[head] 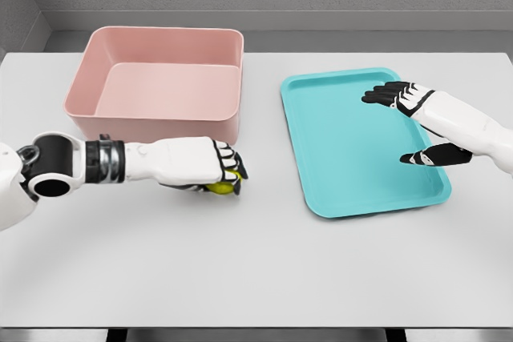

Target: Put the tennis from the blue tray into the pink basket with both arms

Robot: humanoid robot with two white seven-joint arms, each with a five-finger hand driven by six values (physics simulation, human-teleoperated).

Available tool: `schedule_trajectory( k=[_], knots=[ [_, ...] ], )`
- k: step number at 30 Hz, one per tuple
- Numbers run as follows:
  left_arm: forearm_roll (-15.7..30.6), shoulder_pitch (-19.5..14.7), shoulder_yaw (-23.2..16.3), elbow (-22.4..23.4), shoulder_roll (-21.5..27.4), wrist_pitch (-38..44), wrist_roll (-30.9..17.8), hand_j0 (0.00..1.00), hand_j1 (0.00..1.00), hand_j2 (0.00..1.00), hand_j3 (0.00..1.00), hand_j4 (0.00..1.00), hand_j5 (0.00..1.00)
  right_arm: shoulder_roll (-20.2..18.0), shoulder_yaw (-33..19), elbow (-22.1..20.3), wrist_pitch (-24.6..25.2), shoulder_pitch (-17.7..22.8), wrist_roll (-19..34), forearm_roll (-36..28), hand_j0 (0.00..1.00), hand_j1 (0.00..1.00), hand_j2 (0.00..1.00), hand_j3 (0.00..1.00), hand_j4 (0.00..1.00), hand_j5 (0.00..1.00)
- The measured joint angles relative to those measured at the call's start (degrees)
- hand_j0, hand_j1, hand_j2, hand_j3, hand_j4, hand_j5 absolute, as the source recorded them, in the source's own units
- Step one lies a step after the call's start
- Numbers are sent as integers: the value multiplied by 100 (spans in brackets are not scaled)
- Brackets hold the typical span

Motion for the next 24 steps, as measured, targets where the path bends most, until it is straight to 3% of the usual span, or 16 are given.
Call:
schedule_trajectory(
  k=[15,24],
  knots=[
    [489,-316,304,-141,392,0,0,56,56,56,56,56,56,0,0,0,0,0,0,0,100,100,100,100,100,100],
    [660,-729,406,441,365,-3,-3,56,56,56,56,56,56,0,-1,1,0,0,0,0,100,100,100,100,100,100]
  ],
)
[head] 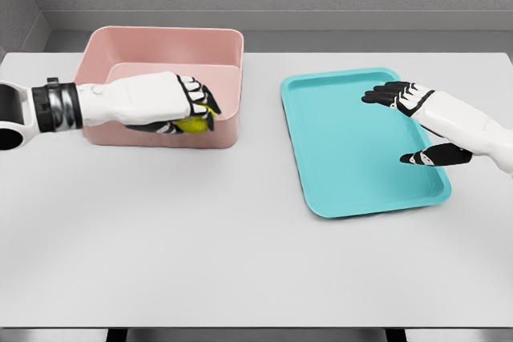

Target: Put the tennis from the blue tray into the pink basket with both arms

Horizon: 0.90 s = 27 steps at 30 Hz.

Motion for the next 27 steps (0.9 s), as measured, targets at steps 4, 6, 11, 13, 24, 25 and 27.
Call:
schedule_trajectory(
  k=[4,6,11,13,24,25,27],
  knots=[
    [11,-141,0,414,-125,-1,0,56,56,56,56,56,56,0,0,1,0,0,0,0,100,100,100,100,100,100],
    [7,-193,-2,621,-230,-2,-1,56,56,56,56,56,56,0,1,0,0,0,0,0,100,100,100,100,100,100],
    [3,-334,-8,1098,-483,-2,-7,56,56,56,56,56,56,0,0,0,0,0,0,0,100,100,100,100,100,100],
    [4,-413,-4,1266,-572,-1,-25,56,56,56,56,56,56,0,1,-1,0,0,0,0,100,100,100,100,100,100],
    [1,-765,-7,2324,-1056,0,-121,79,79,79,79,79,79,-1,0,-1,0,0,0,0,100,100,100,100,100,100],
    [1,-782,-5,2423,-1085,-1,-122,87,87,87,87,87,87,0,0,-1,0,0,0,0,100,100,100,100,100,100],
    [5,-791,-3,2557,-1126,-1,-111,100,100,100,100,100,100,-1,1,-1,0,0,0,0,100,100,100,100,100,100]
  ],
)
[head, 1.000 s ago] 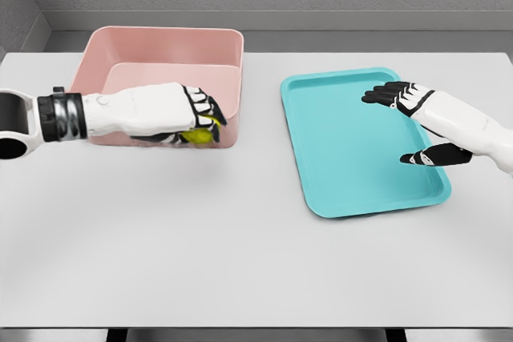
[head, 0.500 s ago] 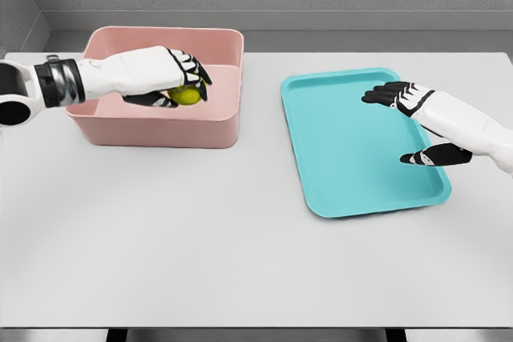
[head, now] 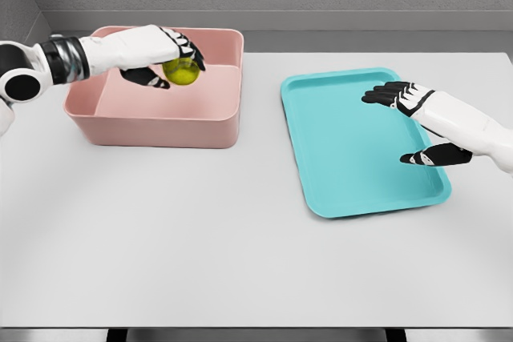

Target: Put the tennis from the blue tray into the pink basket with both arms

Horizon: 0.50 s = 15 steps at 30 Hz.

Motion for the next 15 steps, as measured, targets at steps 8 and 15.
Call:
schedule_trajectory(
  k=[8,15],
  knots=[
    [27,53,22,67,-16,0,16,100,100,100,100,100,100,-7,-5,0,0,9,0,0,100,100,100,100,100,100],
    [472,281,104,-15,437,-1,-1,100,100,100,100,100,100,-8,-8,3,0,9,0,0,100,100,100,100,100,100]
  ],
)
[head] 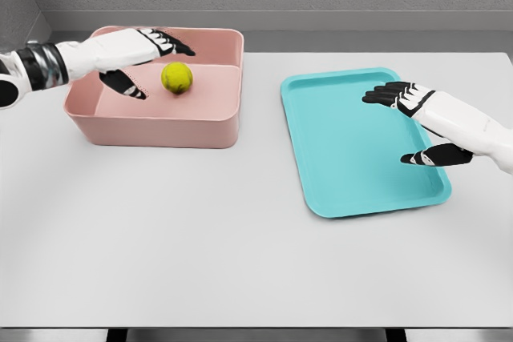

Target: Put the tennis from the blue tray into the pink basket with both arms

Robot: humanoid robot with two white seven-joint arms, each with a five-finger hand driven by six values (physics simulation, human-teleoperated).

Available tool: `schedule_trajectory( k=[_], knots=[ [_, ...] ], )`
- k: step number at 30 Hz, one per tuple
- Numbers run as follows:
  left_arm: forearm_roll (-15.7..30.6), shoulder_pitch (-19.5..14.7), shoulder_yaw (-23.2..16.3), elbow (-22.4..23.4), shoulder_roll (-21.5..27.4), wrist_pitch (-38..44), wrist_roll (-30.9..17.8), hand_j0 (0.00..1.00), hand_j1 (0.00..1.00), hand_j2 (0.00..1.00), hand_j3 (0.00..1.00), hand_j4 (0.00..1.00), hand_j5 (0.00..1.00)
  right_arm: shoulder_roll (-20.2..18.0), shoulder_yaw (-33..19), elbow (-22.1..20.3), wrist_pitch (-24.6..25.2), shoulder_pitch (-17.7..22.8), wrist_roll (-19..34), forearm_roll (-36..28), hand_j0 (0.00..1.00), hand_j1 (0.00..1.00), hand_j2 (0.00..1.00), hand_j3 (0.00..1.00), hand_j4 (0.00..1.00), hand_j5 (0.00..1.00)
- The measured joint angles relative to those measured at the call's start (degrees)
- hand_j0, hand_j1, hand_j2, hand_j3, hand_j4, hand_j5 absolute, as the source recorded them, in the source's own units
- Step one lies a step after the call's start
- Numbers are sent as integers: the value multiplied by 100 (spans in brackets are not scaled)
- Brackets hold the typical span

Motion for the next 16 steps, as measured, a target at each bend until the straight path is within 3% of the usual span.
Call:
schedule_trajectory(
  k=[8,16],
  knots=[
    [268,281,59,-263,894,0,-8,100,100,100,100,100,100,0,0,5,0,0,0,0,100,100,100,100,100,100],
    [379,299,159,-290,1124,2,-8,100,100,100,100,100,100,0,0,5,0,0,0,0,100,100,100,100,100,100]
  ],
)
